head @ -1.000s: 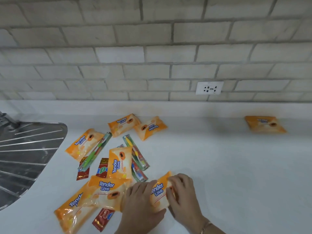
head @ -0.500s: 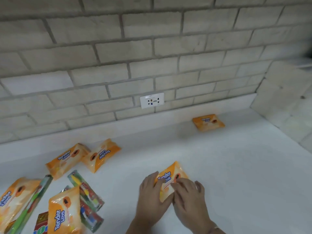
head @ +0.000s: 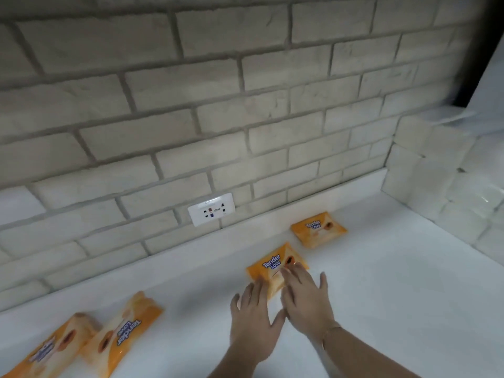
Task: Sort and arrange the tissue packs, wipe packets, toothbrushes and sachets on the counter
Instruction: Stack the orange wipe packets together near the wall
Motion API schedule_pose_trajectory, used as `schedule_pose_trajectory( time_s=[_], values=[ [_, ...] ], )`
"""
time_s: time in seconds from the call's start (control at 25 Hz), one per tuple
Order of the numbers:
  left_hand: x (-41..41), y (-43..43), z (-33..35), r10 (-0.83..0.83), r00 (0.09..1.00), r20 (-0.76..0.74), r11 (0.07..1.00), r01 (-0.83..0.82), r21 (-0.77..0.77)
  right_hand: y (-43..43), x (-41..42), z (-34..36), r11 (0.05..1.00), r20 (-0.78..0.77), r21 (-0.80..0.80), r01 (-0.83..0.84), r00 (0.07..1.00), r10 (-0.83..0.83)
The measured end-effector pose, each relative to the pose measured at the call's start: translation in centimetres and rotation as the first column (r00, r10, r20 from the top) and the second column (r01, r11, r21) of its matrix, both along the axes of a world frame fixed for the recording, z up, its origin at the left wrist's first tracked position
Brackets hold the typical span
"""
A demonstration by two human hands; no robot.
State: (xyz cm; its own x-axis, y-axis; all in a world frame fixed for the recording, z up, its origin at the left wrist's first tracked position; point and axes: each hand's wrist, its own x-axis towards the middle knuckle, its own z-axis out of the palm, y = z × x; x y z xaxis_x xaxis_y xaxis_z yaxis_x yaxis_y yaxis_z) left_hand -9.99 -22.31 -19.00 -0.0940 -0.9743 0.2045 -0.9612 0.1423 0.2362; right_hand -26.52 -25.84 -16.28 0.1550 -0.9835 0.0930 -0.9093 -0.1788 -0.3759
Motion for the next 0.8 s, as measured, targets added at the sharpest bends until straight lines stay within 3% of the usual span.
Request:
schedule_pose_trajectory(
  time_s=[0.12, 0.28, 0.8],
  values=[
    [0.4, -3.3, 0.4, -0.054, 0.998, 0.035, 0.998, 0.053, 0.036, -3.4, 0.1, 0.1, 1.0, -0.038, -0.015, -0.014, 0.999, 0.013],
    [0.8, -7.9, 0.5, -0.035, 0.997, 0.064, 0.998, 0.039, -0.053, -6.6, -0.4, -0.3, 1.0, -0.056, -0.018, 0.009, 0.998, -0.01],
    [0.9, -8.3, 0.1, -0.035, 0.999, -0.001, 0.988, 0.035, -0.153, -6.8, -0.1, -0.7, 0.993, -0.019, -0.116, 0.019, 1.0, -0.021]
  ],
)
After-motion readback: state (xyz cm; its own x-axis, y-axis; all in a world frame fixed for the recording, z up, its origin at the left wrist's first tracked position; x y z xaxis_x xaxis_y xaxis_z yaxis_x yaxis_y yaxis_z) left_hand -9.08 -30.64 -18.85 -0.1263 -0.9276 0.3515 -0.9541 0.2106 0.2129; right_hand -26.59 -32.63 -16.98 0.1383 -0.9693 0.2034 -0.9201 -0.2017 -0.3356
